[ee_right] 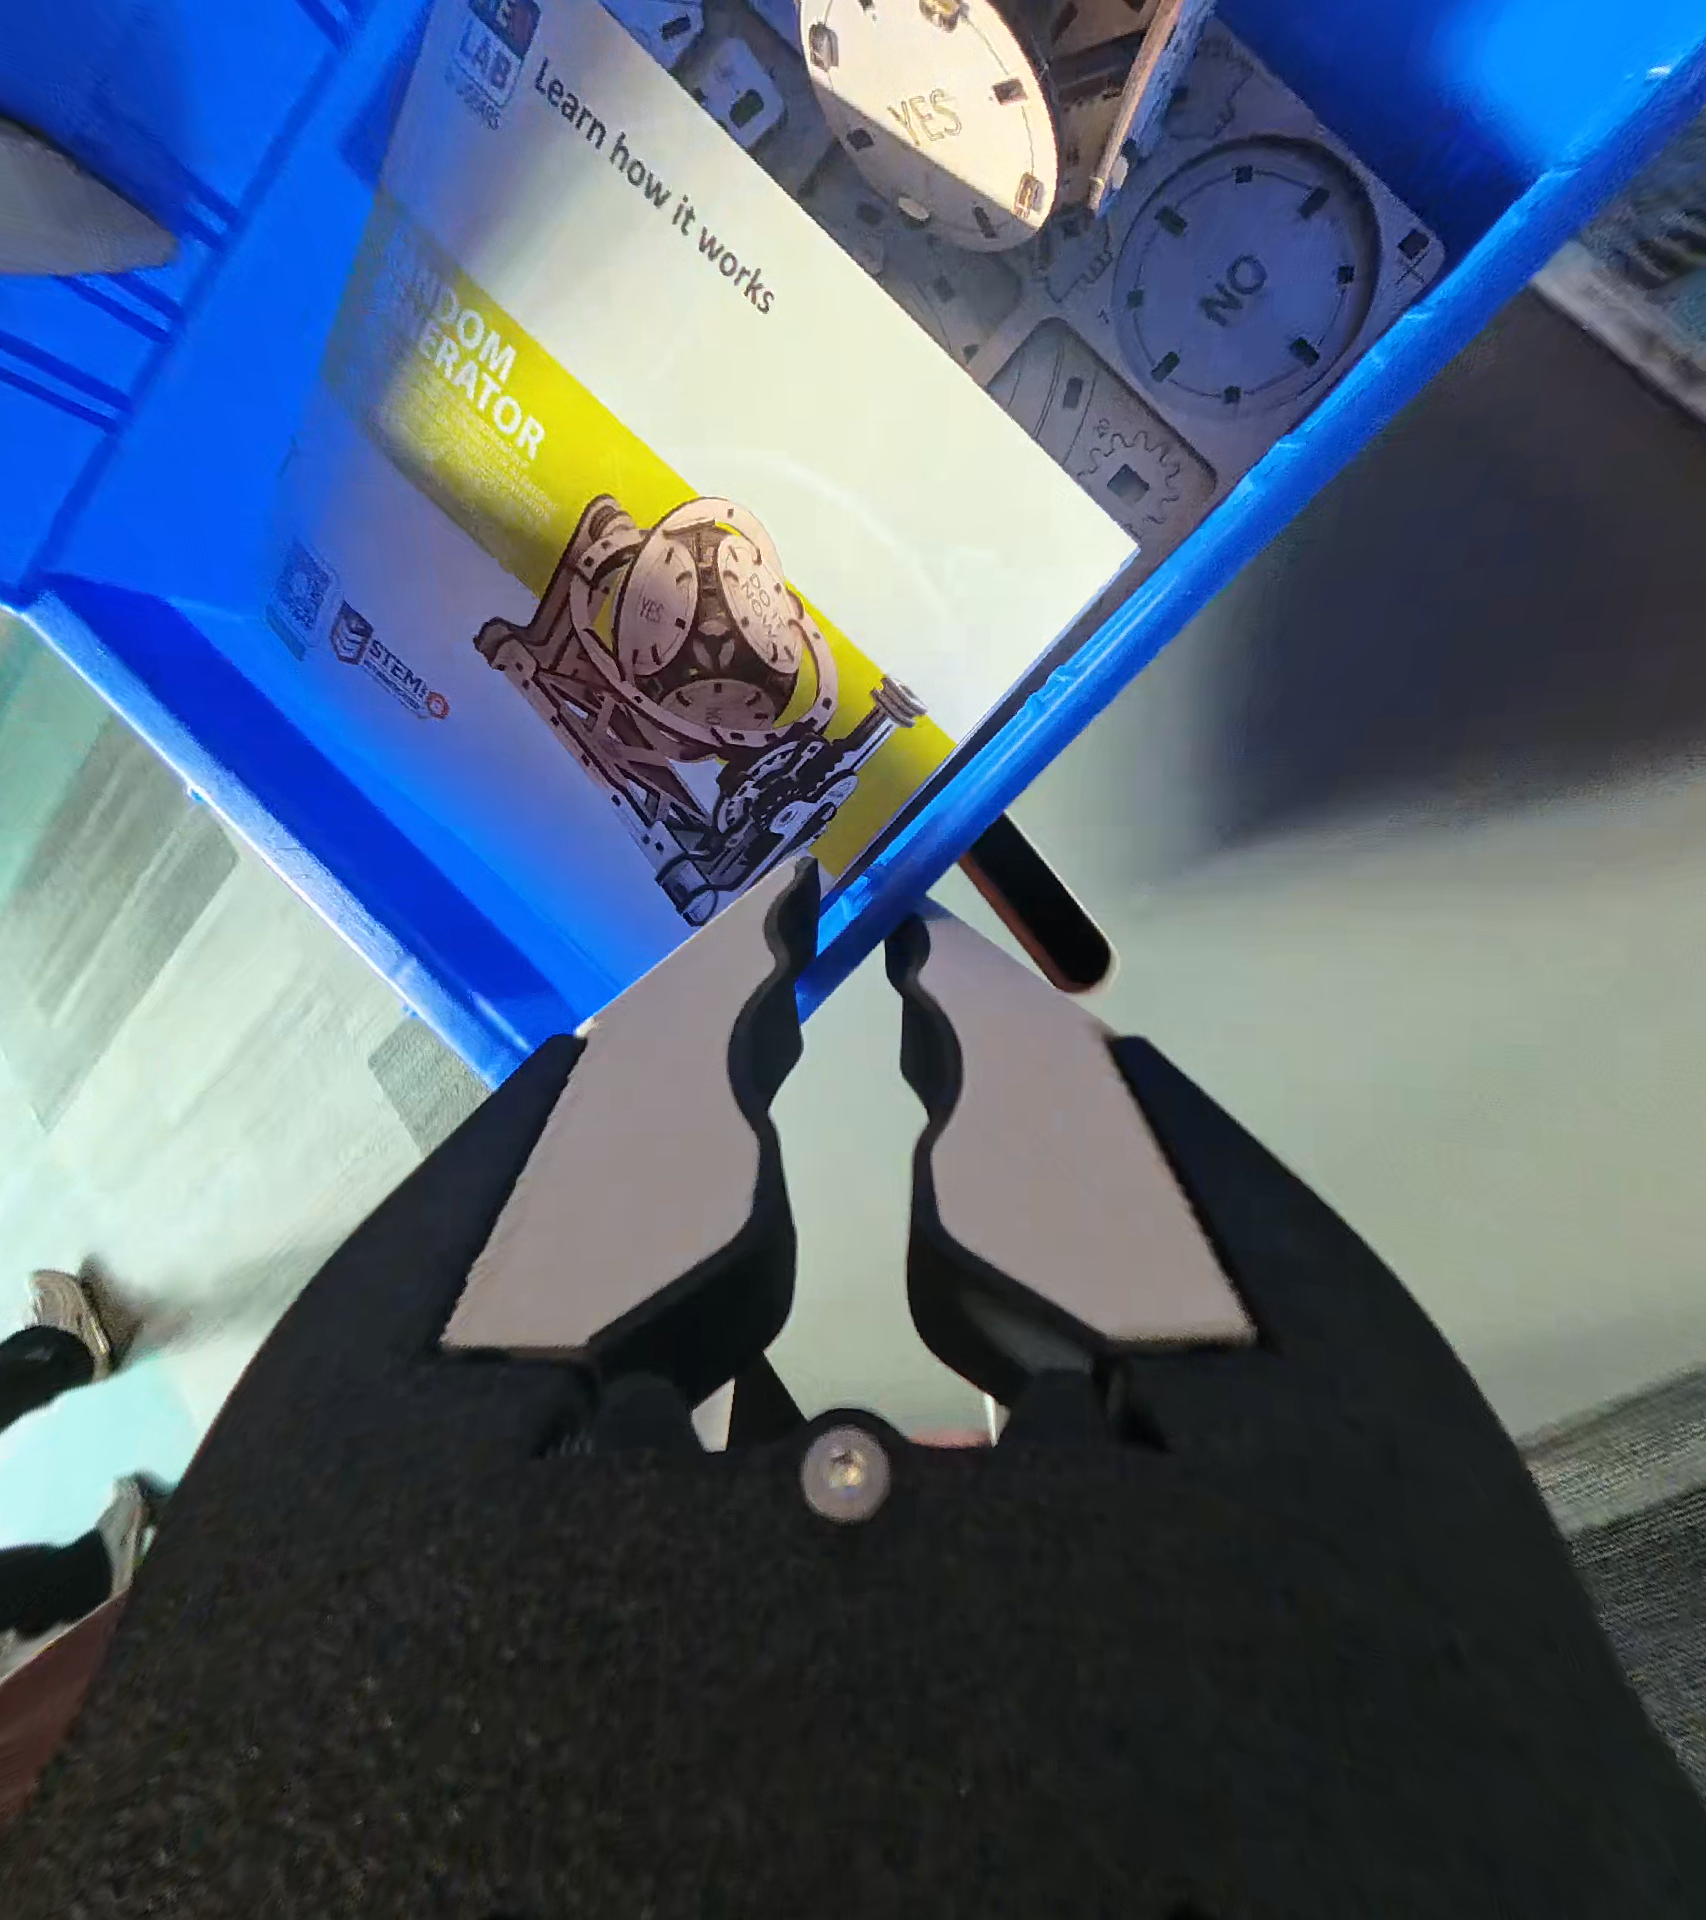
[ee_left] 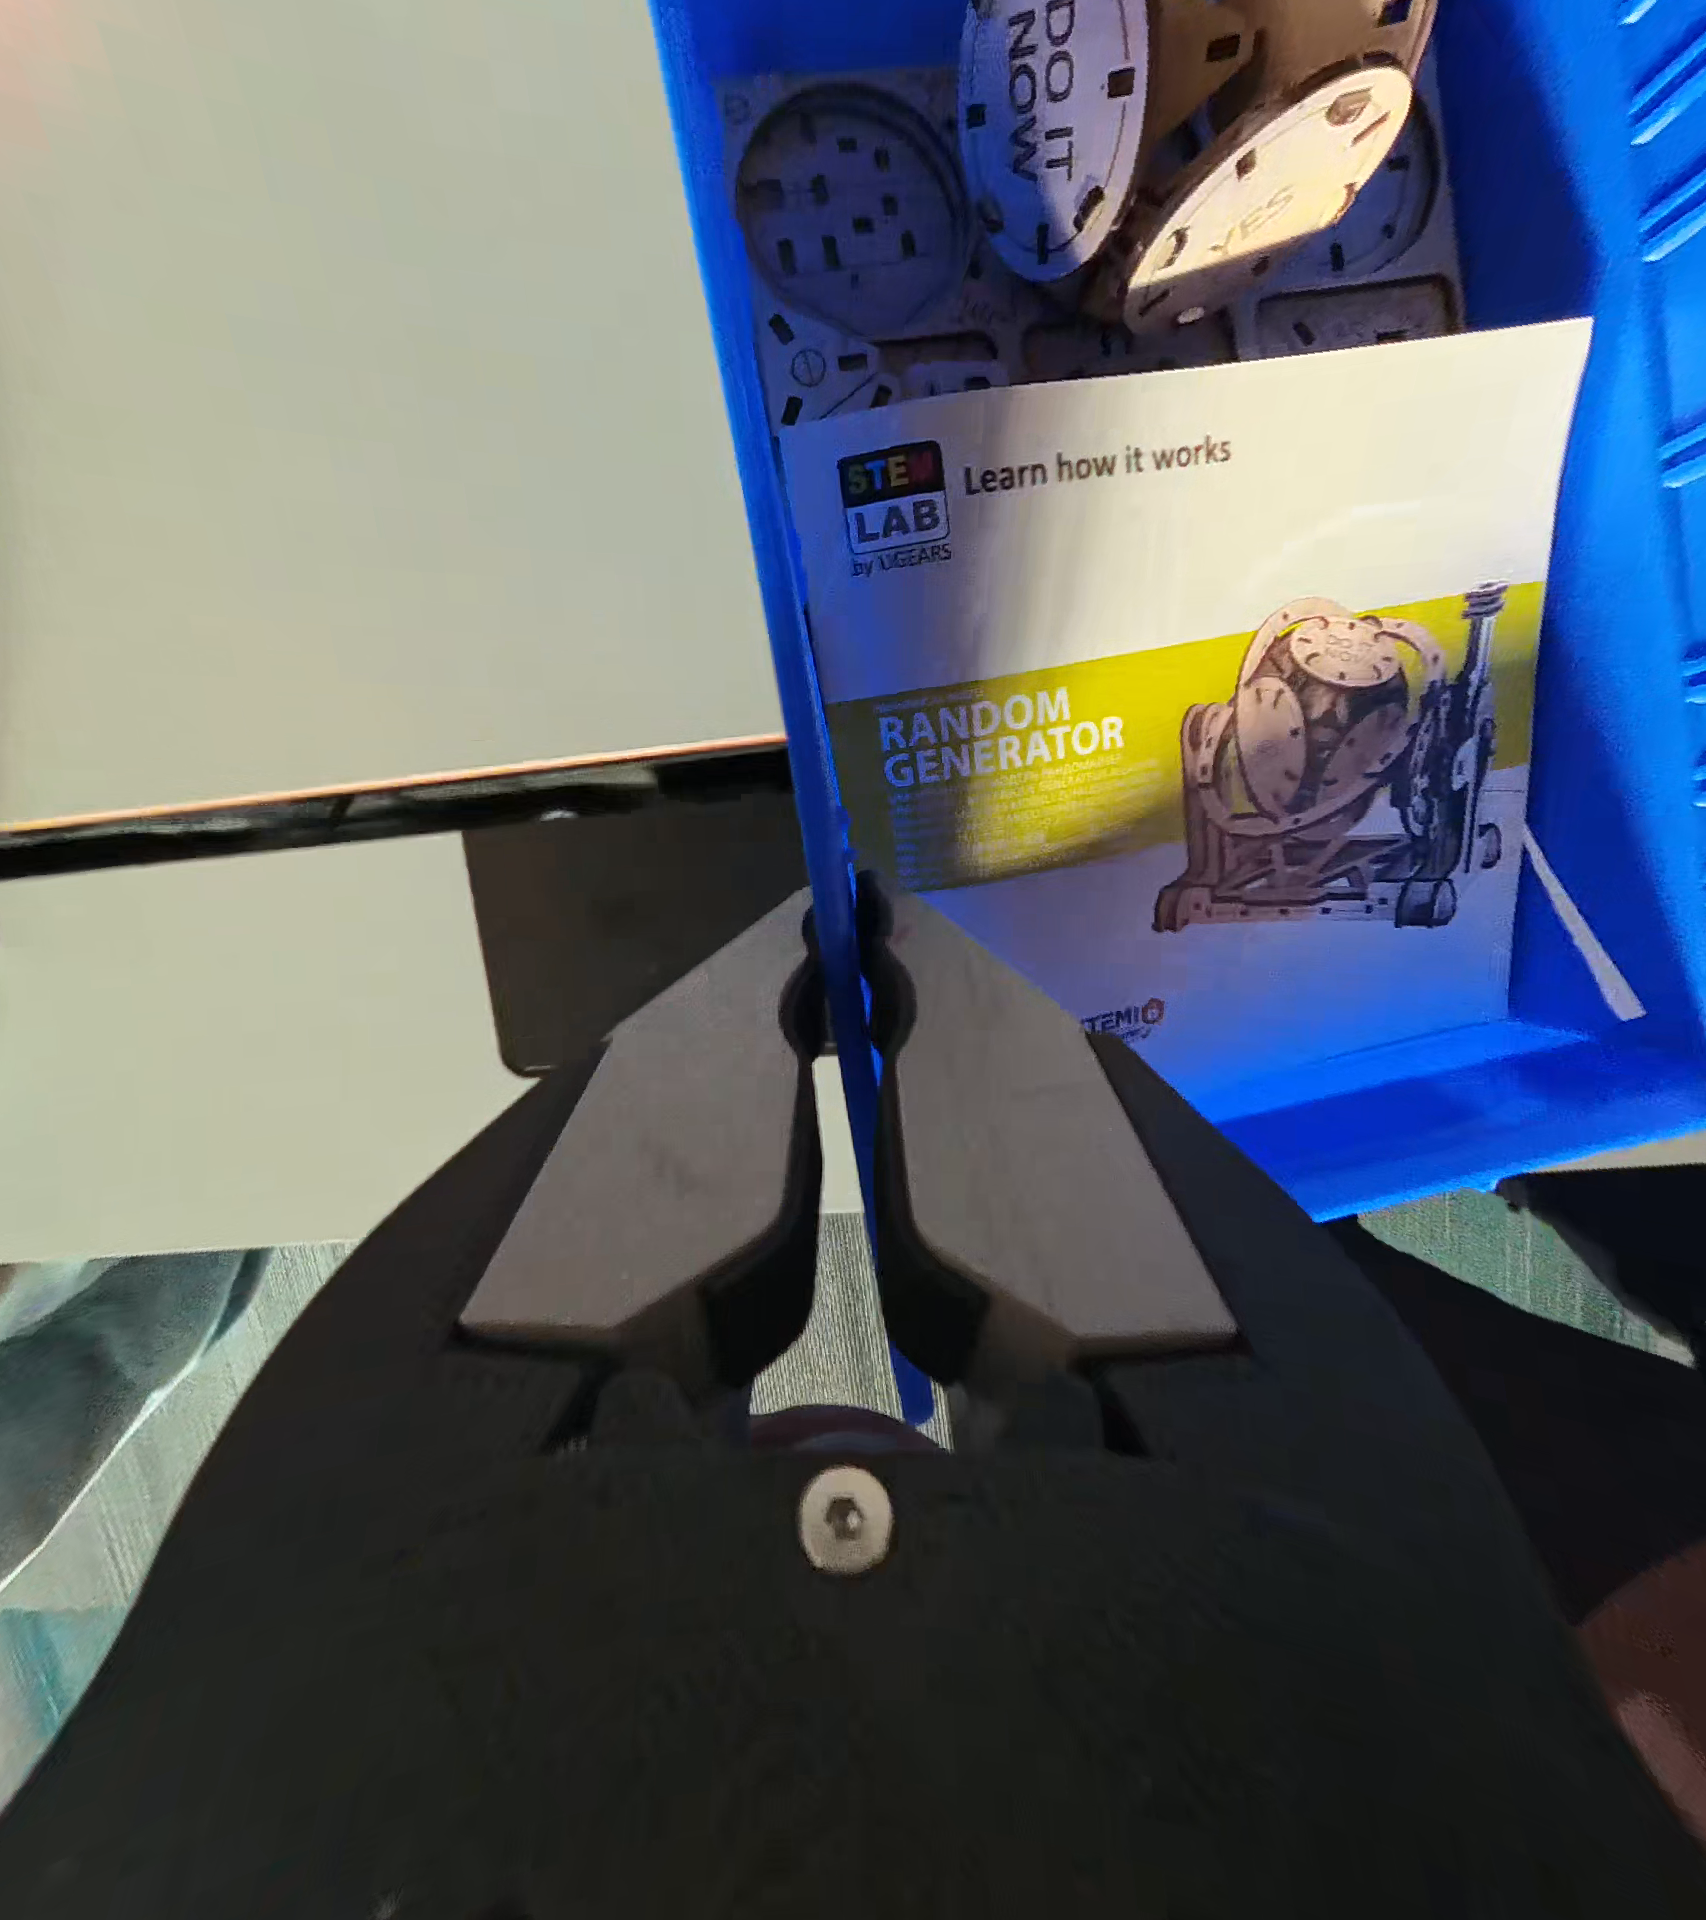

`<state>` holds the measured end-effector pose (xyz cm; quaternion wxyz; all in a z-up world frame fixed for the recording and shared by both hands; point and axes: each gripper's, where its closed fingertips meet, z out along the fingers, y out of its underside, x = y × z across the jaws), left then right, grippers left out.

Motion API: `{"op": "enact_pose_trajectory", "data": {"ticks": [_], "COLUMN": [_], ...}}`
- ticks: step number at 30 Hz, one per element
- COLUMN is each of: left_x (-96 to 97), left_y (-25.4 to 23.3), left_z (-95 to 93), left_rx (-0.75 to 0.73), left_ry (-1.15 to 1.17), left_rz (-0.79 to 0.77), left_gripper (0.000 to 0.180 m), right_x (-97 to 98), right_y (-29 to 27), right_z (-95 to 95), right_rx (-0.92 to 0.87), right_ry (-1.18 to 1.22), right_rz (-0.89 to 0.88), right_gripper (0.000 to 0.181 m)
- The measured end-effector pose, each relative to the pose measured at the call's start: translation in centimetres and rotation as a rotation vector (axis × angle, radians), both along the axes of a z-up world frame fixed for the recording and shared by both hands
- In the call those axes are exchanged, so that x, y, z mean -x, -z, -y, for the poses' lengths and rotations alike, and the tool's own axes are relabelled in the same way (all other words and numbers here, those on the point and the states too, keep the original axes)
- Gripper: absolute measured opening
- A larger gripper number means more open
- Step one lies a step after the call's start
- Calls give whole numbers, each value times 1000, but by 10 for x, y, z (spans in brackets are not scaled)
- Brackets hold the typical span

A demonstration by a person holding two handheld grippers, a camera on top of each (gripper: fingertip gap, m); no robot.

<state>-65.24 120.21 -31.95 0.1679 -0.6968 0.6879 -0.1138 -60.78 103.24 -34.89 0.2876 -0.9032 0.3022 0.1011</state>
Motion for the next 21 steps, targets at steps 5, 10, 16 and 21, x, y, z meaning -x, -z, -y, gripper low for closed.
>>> {"op": "enact_pose_trajectory", "data": {"ticks": [5, 10, 16, 21], "left_x": [-49, -105, -136, -118], "left_y": [-26, -40, 11, 91], "left_z": [112, 285, 515, 627], "left_rx": [9, 22, 161, 151], "left_ry": [111, 229, 341, 440], "left_rz": [68, 142, 153, 24], "left_gripper": [0, 1, 1, 0], "right_x": [-32, -64, -77, -45], "right_y": [-32, -53, -35, 44], "right_z": [111, 283, 518, 637], "right_rx": [-45, -26, 84, 219], "right_ry": [105, 226, 393, 449], "right_rz": [74, 151, 157, 43], "right_gripper": [9, 9, 9, 8]}}
